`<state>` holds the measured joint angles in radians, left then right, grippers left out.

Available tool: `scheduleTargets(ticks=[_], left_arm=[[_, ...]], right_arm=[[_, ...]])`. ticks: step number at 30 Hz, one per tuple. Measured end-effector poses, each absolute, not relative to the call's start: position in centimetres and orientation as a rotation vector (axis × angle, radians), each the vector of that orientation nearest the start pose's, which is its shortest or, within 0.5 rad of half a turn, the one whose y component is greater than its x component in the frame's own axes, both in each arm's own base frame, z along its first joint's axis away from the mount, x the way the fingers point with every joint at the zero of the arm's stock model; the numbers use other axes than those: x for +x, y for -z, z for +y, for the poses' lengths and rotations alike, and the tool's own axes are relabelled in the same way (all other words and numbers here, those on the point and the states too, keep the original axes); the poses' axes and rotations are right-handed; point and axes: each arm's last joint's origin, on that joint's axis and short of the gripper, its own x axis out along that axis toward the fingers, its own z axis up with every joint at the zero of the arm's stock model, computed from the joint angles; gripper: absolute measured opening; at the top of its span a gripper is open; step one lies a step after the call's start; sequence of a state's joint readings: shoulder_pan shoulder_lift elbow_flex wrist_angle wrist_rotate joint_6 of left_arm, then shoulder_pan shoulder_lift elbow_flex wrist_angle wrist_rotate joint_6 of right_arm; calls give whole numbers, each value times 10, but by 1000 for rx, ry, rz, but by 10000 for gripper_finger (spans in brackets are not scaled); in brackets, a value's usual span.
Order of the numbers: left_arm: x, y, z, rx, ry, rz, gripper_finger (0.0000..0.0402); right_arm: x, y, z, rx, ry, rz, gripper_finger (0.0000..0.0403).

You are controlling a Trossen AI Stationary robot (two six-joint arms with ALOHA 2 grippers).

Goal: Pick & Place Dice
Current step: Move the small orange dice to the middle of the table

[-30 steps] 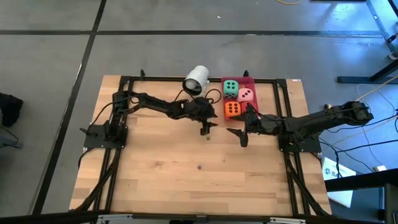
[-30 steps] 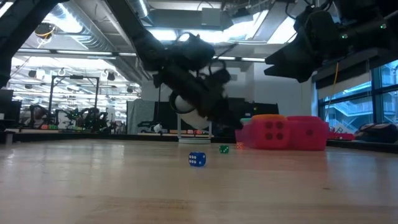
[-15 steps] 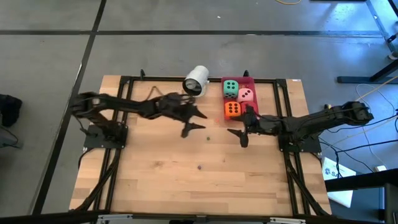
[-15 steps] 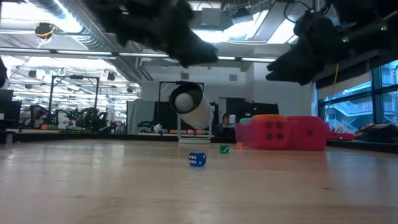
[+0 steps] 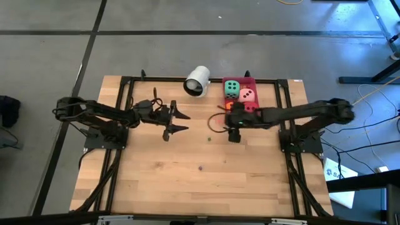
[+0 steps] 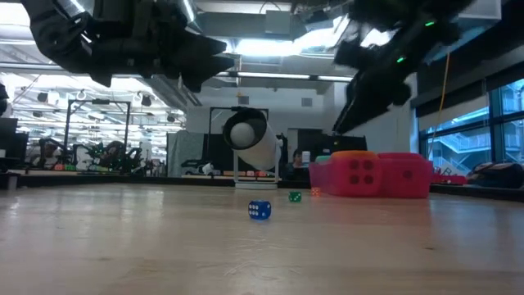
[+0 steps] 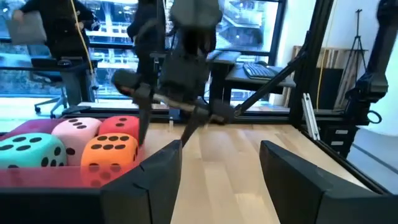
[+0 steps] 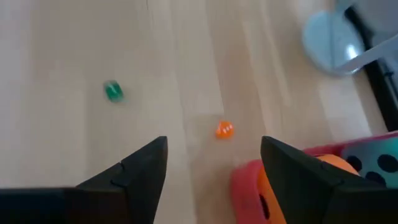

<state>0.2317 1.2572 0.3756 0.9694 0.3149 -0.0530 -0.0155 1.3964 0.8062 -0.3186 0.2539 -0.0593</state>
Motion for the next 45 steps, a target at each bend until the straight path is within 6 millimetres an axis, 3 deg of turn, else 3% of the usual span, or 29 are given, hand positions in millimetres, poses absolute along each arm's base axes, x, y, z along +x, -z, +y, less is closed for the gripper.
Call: scheduleTargets(ticks=[6,11,17,29,45], left_arm=[[231,-212,45,-35,86,-80,210],[231,-211,45,-46,99,-72,210],[227,-213,45,-21,208,-80,210],[191,-210,50,-60,149,-118,210],[182,-216,47,-43,151,-151,210]], right_arm=[[311,-188,-26,-277,178,1102,217],[328,-184,-34,-326,143,1211,126],[332,-179,-42,-358,146,1250,12],[336,-164,-55,-367,163,1278,5],[345,-136,-57,-370,121,1316,1]])
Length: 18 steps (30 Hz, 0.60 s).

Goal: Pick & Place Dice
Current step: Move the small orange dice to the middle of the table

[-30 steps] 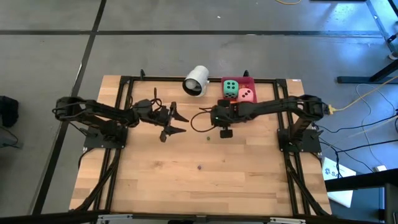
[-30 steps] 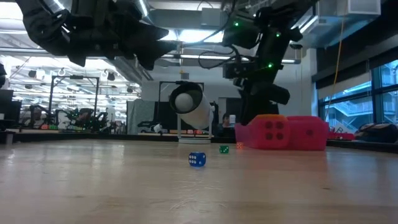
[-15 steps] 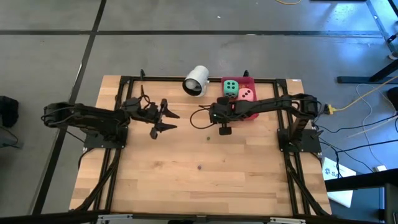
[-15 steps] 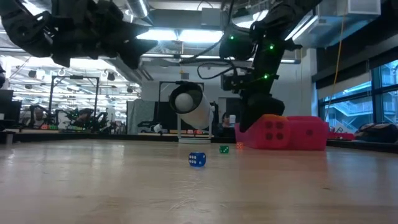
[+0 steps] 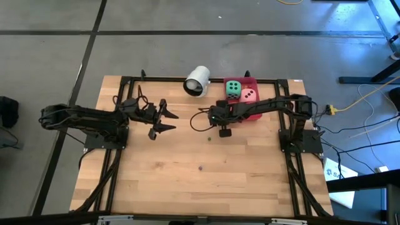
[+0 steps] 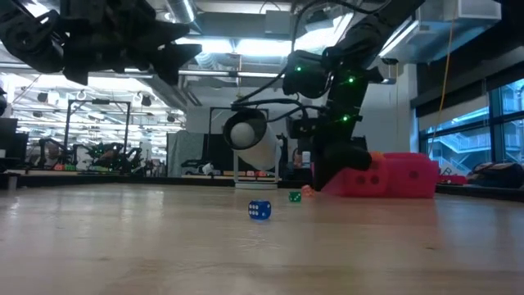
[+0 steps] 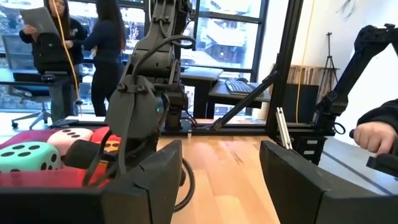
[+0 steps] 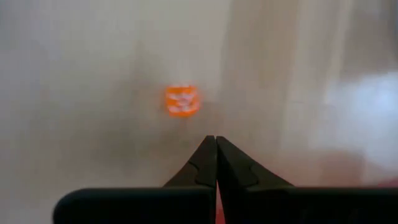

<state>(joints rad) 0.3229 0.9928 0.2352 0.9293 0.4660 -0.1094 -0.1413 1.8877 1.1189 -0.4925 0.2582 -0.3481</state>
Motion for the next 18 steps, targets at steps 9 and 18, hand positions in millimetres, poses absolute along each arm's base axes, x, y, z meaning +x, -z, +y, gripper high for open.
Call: scheduleTargets(ticks=[9,18], left_arm=[[182,-213,47,-51,143,-126,210],[182,-213,48,-41,122,-121,210]], right_arm=[[349,-138,-34,-321,-7,1268,0],[349,-140,-38,-473,196,1286,0]])
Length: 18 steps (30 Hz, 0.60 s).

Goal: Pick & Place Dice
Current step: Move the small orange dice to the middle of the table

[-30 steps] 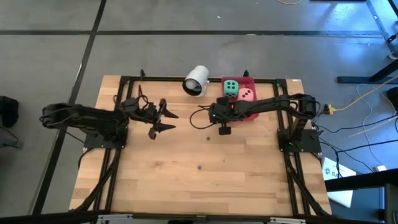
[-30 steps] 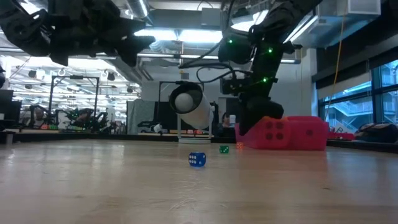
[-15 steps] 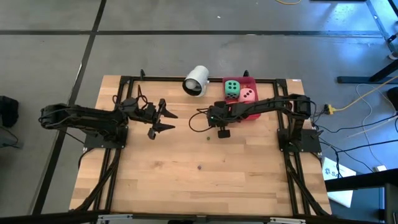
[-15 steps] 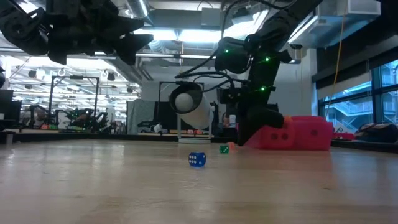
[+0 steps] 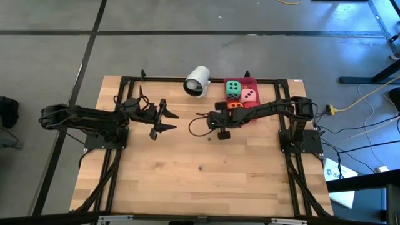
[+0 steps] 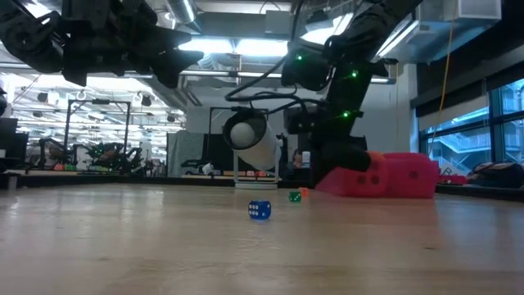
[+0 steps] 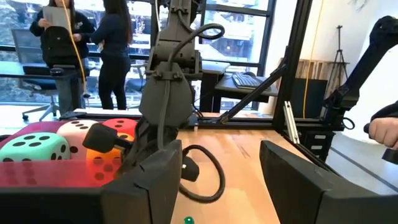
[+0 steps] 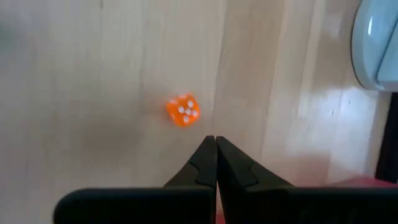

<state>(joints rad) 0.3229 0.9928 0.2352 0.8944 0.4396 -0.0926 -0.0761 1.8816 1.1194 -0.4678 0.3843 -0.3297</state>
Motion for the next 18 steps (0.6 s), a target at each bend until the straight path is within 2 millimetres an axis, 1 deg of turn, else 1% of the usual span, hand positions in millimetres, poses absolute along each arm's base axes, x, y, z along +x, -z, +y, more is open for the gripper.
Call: scheduleTargets(ticks=[6,13,16,18], left_arm=[[182,-213,48,-41,122,-120,210],[182,-212,48,-40,122,-120,210],[182,-212,48,-41,122,-119,210],[182,-212,48,-41,122,-118,210]], right_arm=[[354,-142,-48,-446,196,1223,0],[356,-143,-50,-432,175,1204,0],[357,-139,-50,-414,148,1195,0],[359,-134,-49,-405,124,1199,0]])
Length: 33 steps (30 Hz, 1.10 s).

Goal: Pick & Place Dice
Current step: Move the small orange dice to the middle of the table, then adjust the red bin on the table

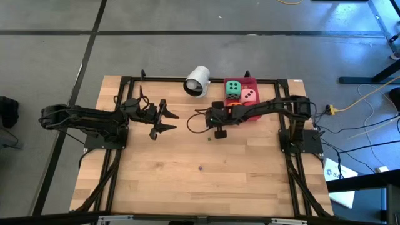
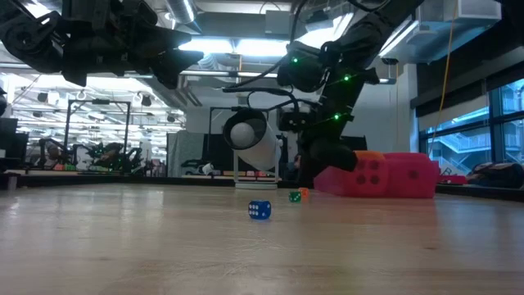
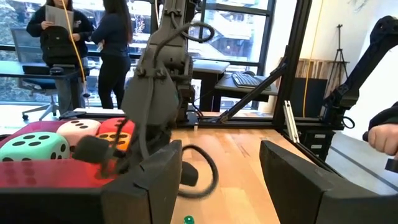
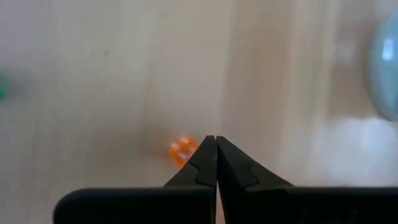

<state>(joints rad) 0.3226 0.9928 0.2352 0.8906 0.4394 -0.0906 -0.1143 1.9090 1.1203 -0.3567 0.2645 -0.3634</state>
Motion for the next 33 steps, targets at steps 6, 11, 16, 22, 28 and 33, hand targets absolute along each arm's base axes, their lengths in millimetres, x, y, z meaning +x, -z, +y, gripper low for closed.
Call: scheduleTargets(ticks=[6,11,16,22,28,33], left_arm=[[182,-212,48,-43,122,-114,210],[182,-212,48,-43,122,-113,210],[182,-212,48,-44,122,-113,210],[182,-212,48,-44,121,-112,210],[183,-209,48,-55,120,-84,210],[183,-208,48,-57,120,-79,210]], right_arm=[[360,-126,-45,-351,67,1205,0],[360,-141,-35,-145,-127,1109,0],[356,-158,-26,-79,-170,1080,0],[349,-186,-19,-270,87,1045,2],[334,-215,-23,-306,230,1020,35],[308,-227,-33,-336,446,1143,52]])
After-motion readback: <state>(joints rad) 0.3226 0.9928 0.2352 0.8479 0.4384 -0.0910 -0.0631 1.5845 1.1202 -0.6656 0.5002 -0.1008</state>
